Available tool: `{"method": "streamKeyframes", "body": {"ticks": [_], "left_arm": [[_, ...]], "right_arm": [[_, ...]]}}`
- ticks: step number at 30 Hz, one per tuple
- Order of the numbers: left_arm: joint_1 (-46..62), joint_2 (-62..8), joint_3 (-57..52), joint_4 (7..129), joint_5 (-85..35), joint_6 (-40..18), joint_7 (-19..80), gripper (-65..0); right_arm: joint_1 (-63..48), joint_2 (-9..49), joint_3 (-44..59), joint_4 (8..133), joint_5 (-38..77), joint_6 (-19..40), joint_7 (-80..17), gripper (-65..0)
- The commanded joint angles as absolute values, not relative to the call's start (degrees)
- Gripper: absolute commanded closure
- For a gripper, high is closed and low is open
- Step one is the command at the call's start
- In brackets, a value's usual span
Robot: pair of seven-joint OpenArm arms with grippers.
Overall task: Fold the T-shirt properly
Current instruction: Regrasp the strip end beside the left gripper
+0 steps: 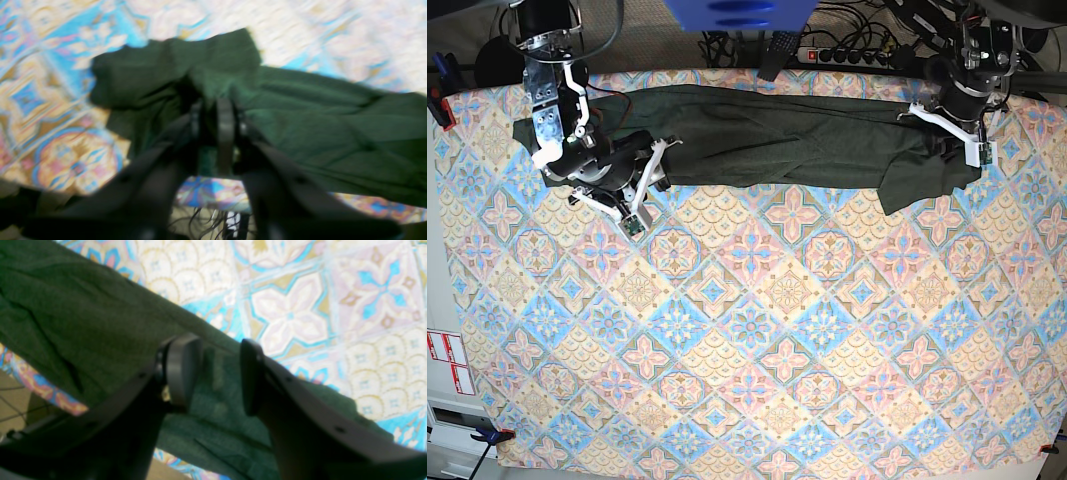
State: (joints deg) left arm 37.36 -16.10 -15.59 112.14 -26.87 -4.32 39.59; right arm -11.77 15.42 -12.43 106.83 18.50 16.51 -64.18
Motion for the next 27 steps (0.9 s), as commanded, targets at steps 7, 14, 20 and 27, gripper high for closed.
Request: {"method": "streamKeyframes", "body": {"ticks": [7,14,20,27], "left_arm": [[34.5,-15.0,-15.7,113.2,-26.9,-4.5,45.4,-34.7],[34.1,-15.3,-21.4,114.1,-26.9,-4.5,45.5,-41.0],[29.0,-17.4,-22.4,109.3,-26.9,-4.6,45.8,-40.7],[23.5,-17.6,-22.2,101.3,-26.8,-4.6,45.7,-40.7]], "right_arm": [[-11.1,15.8,-12.4,107.9,19.1,16.7,-63.4,-22.1],[-11.1,15.8,-12.4,107.9,19.1,16.7,-63.4,-22.1],[-10.9,15.8,-12.8,107.9,19.1,16.7,-63.4,-22.1],[-10.8,15.8,-13.8,107.8,19.1,16.7,-63.3,-22.1]]}}
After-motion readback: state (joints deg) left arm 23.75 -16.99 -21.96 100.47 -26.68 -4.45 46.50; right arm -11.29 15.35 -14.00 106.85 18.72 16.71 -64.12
